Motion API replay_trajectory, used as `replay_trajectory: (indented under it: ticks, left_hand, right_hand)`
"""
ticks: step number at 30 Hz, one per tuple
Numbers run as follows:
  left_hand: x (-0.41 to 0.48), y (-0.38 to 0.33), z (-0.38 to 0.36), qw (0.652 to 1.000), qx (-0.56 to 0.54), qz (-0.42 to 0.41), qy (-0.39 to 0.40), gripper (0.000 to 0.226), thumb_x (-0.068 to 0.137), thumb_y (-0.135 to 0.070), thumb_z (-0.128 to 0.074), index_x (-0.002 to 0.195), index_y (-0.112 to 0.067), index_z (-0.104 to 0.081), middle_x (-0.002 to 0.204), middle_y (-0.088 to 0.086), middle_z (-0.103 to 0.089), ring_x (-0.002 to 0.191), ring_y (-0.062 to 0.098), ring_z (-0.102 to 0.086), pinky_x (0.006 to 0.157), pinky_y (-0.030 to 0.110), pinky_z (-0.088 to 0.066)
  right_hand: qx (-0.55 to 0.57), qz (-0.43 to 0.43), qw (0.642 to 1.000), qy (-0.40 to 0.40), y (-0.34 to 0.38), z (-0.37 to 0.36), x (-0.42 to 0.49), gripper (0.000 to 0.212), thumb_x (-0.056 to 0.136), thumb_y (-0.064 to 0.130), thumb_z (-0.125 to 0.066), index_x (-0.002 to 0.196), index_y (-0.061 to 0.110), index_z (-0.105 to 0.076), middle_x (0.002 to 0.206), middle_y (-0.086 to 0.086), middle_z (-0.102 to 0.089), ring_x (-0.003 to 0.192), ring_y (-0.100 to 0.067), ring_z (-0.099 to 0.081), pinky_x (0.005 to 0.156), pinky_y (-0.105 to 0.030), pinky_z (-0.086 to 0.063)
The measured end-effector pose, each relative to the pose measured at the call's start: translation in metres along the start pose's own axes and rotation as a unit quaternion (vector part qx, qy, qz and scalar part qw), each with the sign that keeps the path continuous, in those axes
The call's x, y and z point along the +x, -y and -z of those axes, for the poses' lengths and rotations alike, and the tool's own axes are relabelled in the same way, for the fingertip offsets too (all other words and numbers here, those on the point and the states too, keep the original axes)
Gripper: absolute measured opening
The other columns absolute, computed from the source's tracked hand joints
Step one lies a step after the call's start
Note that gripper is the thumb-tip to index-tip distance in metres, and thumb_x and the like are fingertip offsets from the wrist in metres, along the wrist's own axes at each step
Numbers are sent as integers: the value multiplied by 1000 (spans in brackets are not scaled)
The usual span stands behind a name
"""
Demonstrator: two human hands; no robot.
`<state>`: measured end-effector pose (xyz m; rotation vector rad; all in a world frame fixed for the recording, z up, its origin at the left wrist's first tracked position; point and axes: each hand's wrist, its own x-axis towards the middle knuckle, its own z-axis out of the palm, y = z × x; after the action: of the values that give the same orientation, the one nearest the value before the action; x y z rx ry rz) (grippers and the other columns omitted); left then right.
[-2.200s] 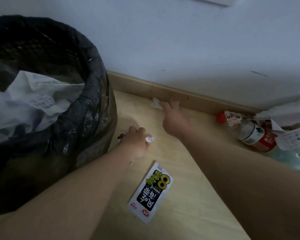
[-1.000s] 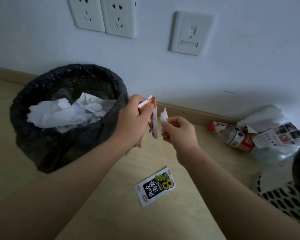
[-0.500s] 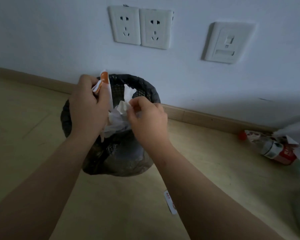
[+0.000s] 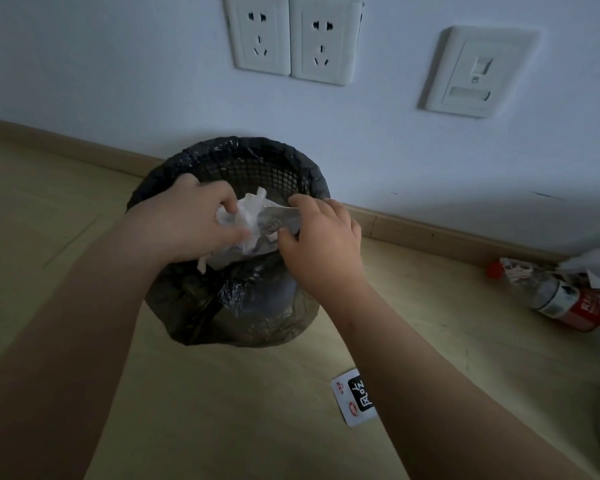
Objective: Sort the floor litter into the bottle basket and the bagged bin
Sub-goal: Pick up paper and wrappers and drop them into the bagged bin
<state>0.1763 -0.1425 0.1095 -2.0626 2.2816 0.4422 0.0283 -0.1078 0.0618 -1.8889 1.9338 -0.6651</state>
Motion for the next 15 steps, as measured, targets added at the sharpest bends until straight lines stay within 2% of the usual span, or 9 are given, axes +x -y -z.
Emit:
replay_trajectory:
  ticks: [2,6,8,11,15]
  left_hand:
    - [7,0,-5,998,9,-13,62,36,83,-39,-63,113,-33,-46,112,3,-35,100,23,-50,81,33,-46]
    - [30,-3,-33,996,54,-30,68,42,90,-37,-54,129,-24,-43,131,12,-40,116,31,-47,91,36,-41]
    - [38,-5,-41,994,74,-26,72,42,94,-36,-47,132,-18,-42,140,16,-38,121,34,-45,88,35,-38]
    - [42,-10,-44,996,66,-30,58,33,95,-24,-43,127,-14,-44,135,16,-41,116,32,-46,78,30,-31]
    - [28,-19,-25,998,68,-18,-7,33,93,-17,-44,126,-14,-44,127,13,-43,110,31,-47,78,34,-35]
  right_hand:
    - [7,13,1000,0,0,-1,-1,46,94,26,-43,140,26,-37,145,6,-40,140,-19,-21,112,-37,-16]
    - [19,25,999,-8,-3,-5,-5,40,93,25,-44,134,28,-45,141,7,-45,136,-16,-25,108,-33,-19]
    - [16,22,1000,-13,-8,-6,-6,37,93,25,-45,131,27,-49,138,8,-46,134,-15,-26,104,-30,-20]
    - [17,12,999,-33,-18,-3,-10,35,93,23,-46,127,26,-52,135,8,-49,126,-18,-34,96,-28,-23]
    - [35,-5,996,-76,-31,3,-14,32,93,19,-47,124,23,-55,128,5,-54,120,-20,-40,92,-28,-25]
